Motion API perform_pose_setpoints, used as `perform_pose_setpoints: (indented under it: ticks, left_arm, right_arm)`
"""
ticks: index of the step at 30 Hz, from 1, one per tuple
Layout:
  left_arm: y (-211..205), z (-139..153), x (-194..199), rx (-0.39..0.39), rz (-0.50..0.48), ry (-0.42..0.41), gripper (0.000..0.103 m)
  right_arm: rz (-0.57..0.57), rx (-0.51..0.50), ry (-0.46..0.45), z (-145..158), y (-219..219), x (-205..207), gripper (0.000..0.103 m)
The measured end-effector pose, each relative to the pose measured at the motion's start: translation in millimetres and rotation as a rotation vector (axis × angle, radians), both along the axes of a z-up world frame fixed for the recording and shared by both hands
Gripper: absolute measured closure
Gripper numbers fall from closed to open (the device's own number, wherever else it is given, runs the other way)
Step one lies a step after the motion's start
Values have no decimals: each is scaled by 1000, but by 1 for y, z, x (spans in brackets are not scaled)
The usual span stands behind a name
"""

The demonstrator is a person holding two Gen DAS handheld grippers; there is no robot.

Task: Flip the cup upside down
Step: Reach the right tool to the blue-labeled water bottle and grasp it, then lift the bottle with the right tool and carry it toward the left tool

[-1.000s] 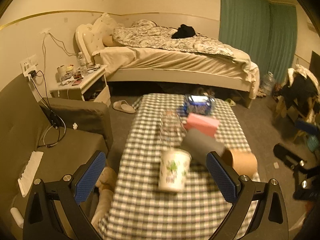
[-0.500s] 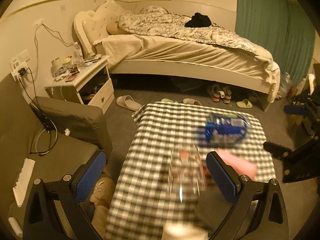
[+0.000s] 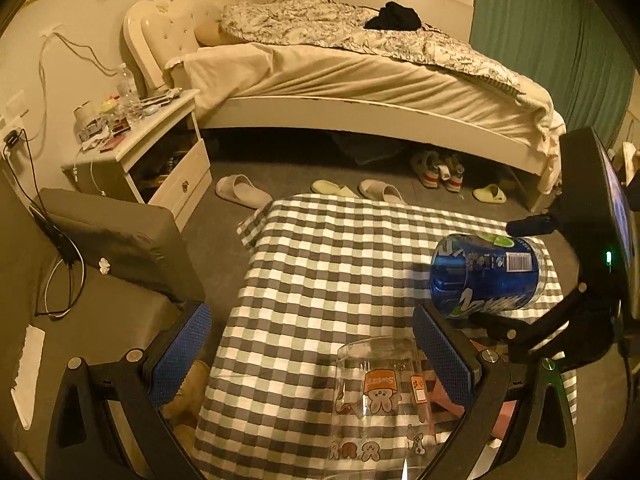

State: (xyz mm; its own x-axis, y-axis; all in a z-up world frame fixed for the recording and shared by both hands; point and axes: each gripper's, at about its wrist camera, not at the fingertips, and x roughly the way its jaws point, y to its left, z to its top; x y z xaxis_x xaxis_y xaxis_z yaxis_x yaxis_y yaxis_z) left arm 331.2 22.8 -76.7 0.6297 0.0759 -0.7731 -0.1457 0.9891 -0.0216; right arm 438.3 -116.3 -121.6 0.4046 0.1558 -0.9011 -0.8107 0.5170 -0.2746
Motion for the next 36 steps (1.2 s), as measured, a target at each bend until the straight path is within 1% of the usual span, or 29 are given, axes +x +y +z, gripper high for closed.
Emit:
perform_pose_setpoints:
  ticks: [2,4,9,11,15,19,23,26,29,33,36]
  left_arm:
    - [-2,-1,1,0,-11,6,0]
    - [-4,0,1,8,-18,4,0]
    - [-7,8,-6,12,-24,-3,0]
    - [-9,12,-9,23,-27,-8,0]
    - [-8,19,-18,40,-32,-12,0]
    - [-3,23,-25,41,-22,-12,0]
    - [0,28,-28,45,-17,-14,0]
    - [4,34,-33,49,-11,-21,0]
    - [8,40,-39,45,-6,-26,0]
    - [8,53,-50,55,-5,-42,0]
    - [10,68,-65,56,-6,-61,0]
  right_arm:
    - [-23,24,16,-3,-2,7,8]
    - [-21,29,30,-4,-2,9,8]
    - [-58,-25,53,-4,6,15,11]
    - [-85,-36,61,-2,7,16,16]
    - [-153,9,108,7,3,12,25]
    - [-209,9,90,10,0,3,30]
    - [-270,25,100,13,-7,-4,32]
    - [-317,22,74,17,-14,-10,33]
    - [-348,59,66,30,-19,-22,34]
    - [-365,95,35,58,-26,-44,34]
    - [-376,115,9,83,-31,-70,35]
